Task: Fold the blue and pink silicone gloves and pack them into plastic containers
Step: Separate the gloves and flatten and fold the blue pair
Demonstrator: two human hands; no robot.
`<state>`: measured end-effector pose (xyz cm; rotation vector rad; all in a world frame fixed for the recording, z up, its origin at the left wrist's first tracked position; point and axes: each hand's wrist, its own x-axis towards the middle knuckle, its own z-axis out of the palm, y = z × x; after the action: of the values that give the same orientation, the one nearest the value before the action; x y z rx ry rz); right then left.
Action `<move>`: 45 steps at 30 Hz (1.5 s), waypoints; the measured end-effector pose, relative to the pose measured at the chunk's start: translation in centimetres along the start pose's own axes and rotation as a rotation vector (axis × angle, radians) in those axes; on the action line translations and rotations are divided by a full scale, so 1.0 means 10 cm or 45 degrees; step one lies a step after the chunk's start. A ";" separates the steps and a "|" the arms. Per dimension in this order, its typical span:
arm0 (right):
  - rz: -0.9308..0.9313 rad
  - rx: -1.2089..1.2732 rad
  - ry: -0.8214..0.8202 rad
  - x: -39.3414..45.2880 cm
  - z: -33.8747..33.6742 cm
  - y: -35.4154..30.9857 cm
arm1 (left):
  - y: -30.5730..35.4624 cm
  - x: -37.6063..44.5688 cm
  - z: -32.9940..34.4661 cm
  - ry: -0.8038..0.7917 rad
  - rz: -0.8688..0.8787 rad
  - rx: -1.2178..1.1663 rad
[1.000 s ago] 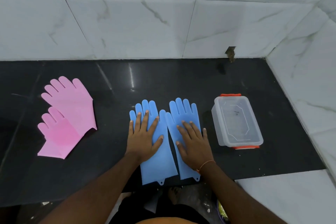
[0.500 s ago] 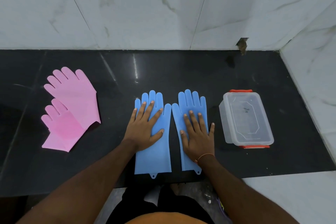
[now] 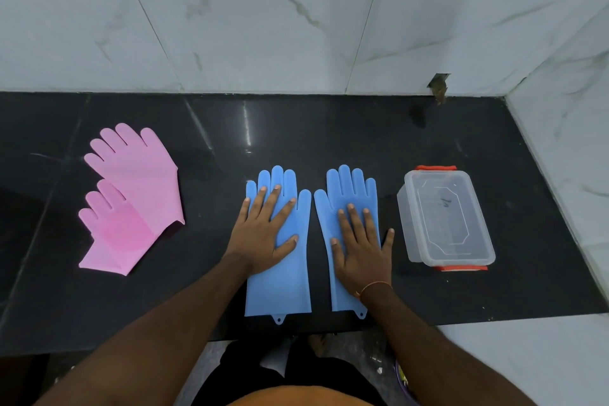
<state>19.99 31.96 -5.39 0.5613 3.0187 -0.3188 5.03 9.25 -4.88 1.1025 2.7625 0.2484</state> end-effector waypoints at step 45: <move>0.367 1.147 0.236 -1.05 -0.46 -0.13 | 1.64 0.92 -0.52 0.026 -0.567 -0.951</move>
<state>29.25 28.11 0.30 1.0872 2.7352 -1.6957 8.29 26.87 2.83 0.2931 2.4620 1.0989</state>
